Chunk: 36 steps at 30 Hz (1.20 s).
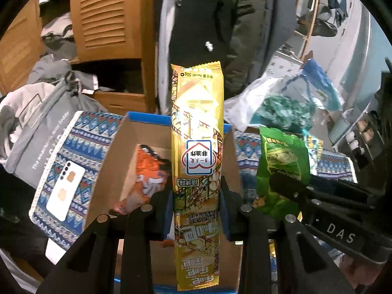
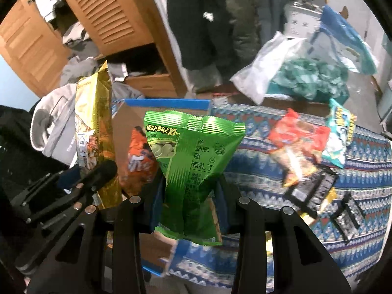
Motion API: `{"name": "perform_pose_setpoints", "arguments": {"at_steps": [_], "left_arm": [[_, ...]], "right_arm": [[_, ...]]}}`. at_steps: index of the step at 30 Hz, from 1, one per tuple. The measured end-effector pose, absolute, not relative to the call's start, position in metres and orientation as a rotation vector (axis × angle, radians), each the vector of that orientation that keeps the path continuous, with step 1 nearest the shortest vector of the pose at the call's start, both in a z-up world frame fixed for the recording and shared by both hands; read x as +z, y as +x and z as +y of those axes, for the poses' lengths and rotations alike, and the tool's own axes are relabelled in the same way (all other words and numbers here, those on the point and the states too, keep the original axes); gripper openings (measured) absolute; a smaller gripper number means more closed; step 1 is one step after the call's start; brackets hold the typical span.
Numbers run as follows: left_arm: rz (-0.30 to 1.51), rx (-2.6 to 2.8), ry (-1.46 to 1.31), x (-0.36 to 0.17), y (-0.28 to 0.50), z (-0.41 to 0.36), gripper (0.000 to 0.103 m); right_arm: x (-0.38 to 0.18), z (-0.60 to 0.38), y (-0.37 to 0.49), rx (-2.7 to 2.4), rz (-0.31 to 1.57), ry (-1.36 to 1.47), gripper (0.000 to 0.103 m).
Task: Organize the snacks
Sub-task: 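Lift both bags over the cardboard box and open both tools to drop them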
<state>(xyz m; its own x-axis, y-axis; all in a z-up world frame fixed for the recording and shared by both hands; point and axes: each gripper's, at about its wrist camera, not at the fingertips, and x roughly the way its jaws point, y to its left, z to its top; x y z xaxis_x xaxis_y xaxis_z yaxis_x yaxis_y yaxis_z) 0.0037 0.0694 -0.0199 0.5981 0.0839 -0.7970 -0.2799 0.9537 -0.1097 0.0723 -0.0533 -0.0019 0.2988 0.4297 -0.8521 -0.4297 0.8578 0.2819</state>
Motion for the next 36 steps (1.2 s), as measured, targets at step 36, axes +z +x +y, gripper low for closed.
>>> {"name": "perform_pose_setpoints", "arguments": {"at_steps": [36], "left_arm": [[0.942, 0.322, -0.304, -0.055, -0.006, 0.122, 0.061]], "right_arm": [[-0.036, -0.016, 0.082, 0.565, 1.207, -0.046, 0.067]]}}
